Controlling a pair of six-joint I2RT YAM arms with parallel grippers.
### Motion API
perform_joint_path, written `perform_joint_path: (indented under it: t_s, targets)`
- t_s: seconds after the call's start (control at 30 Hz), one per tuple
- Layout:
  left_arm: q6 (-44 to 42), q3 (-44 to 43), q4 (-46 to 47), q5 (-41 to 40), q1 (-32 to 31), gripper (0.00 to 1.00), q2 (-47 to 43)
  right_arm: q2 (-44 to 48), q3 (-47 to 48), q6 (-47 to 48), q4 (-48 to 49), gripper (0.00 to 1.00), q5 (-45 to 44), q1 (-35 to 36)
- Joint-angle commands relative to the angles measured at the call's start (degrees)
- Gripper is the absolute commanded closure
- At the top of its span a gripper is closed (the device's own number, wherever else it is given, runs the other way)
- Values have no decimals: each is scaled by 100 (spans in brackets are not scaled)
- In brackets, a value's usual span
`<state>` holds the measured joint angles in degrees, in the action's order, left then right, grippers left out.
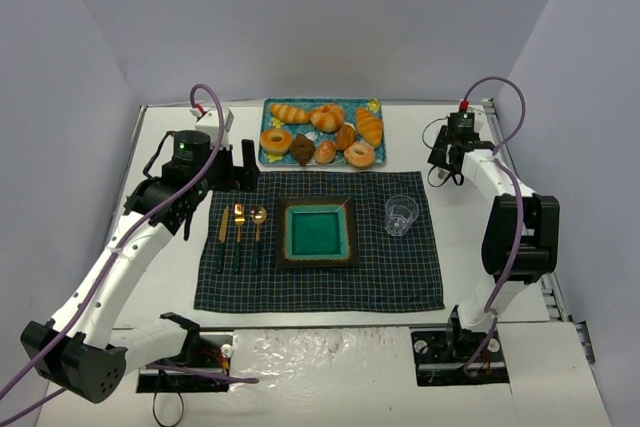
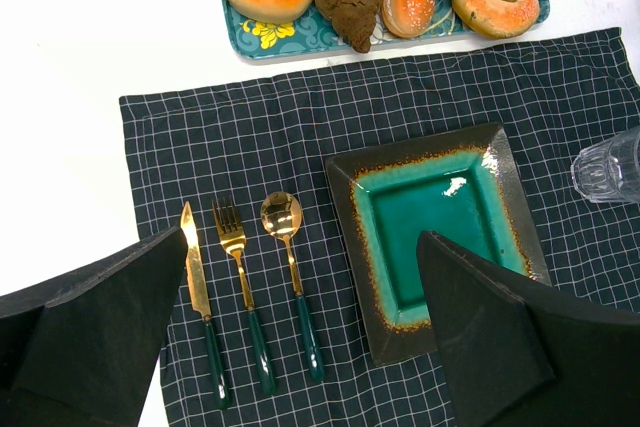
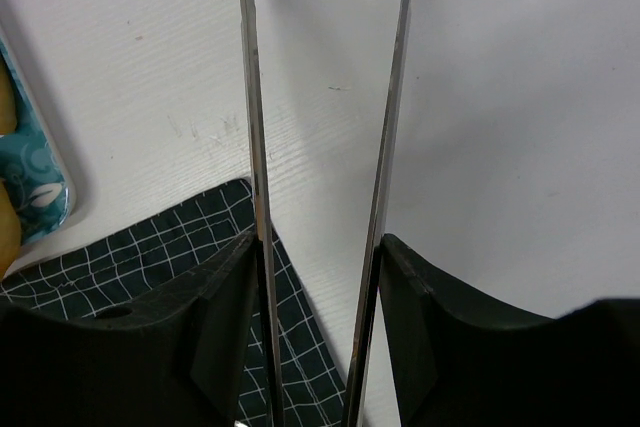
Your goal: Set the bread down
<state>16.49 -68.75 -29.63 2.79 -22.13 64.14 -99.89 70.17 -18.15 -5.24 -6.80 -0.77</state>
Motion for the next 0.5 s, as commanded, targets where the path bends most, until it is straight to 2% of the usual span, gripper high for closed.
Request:
perform_joint_path:
  t_s: [0.0, 0.47]
  targets:
    - [-85, -95, 397, 12, -37, 3, -7, 551, 278, 66, -32, 55, -314, 181]
    - [-85, -95, 404, 21, -37, 3, 20, 1160, 556, 99, -420, 56, -365, 675]
